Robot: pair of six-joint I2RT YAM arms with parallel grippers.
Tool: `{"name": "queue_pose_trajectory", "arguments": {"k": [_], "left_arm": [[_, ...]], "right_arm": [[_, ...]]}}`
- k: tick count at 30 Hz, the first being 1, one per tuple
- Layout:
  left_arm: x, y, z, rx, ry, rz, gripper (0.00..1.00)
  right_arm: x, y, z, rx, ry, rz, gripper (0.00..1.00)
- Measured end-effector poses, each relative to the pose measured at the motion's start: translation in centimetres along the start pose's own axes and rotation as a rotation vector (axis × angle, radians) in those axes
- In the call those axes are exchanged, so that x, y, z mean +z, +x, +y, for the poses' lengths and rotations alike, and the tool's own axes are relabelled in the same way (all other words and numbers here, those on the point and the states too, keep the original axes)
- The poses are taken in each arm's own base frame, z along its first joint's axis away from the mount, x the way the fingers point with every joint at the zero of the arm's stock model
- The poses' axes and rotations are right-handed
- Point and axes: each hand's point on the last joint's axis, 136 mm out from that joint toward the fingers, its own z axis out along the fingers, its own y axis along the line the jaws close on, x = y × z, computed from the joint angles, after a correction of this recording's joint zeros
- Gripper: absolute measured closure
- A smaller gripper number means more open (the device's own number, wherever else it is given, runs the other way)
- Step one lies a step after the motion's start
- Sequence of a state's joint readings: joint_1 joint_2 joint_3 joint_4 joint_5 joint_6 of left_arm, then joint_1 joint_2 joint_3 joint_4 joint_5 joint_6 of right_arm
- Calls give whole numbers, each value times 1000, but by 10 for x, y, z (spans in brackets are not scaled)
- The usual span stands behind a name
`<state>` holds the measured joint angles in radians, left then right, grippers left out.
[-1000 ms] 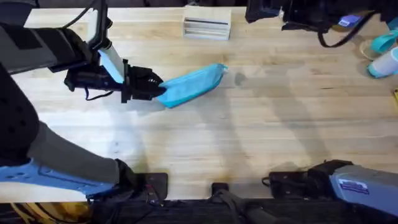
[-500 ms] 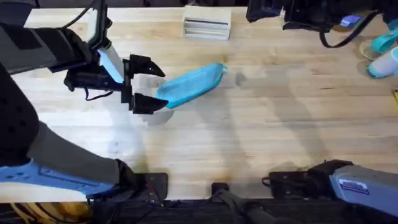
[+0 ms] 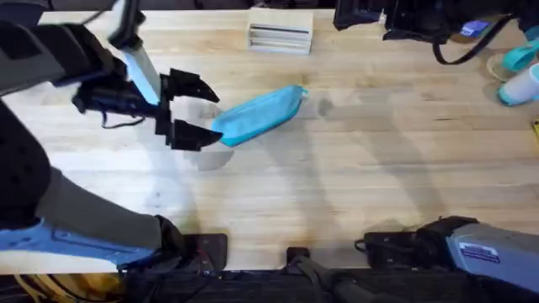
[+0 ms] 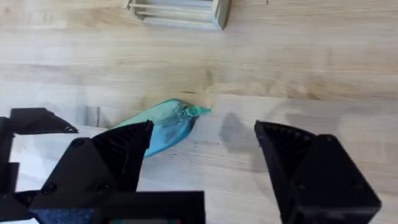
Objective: Unzip the bag, pick up the pens from the table one at a time and place them inside, then zip the bag closed.
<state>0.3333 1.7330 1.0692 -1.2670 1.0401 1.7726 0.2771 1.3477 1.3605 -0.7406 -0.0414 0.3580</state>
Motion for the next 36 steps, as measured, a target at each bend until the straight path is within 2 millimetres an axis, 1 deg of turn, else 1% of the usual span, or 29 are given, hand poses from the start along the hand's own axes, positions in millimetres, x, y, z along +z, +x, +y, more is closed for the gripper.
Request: {"name": "queue_pose_trajectory", "arguments": {"k": [5, 8, 11, 16, 19, 22, 26, 32, 36], "left_arm": [[-25, -20, 3, 20, -38, 117, 6], [-43, -38, 9, 30, -101, 177, 6], [-59, -57, 10, 17, -165, 216, 6], [-81, -80, 4, -53, -286, 263, 6], [-89, -84, -4, -134, -347, 287, 6], [-94, -85, -12, -220, -390, 301, 6], [-96, -87, -26, -293, -408, 310, 6], [-86, -98, -43, -260, -399, 334, 6], [-82, -100, -48, -241, -387, 352, 6]], "right_arm": [[0, 0, 0, 0, 0, 0, 4], [0, 0, 0, -4, 0, 0, 4], [0, 0, 0, -8, 0, 0, 4], [-4, -1, 1, -16, -4, -11, 5], [-13, -4, 2, -18, -12, -33, 5], [-21, -6, 4, -20, -20, -54, 4], [-27, -8, 5, -22, -26, -70, 4], [-29, -9, 5, -25, -27, -75, 4], [-29, -8, 5, -25, -27, -75, 4]]}}
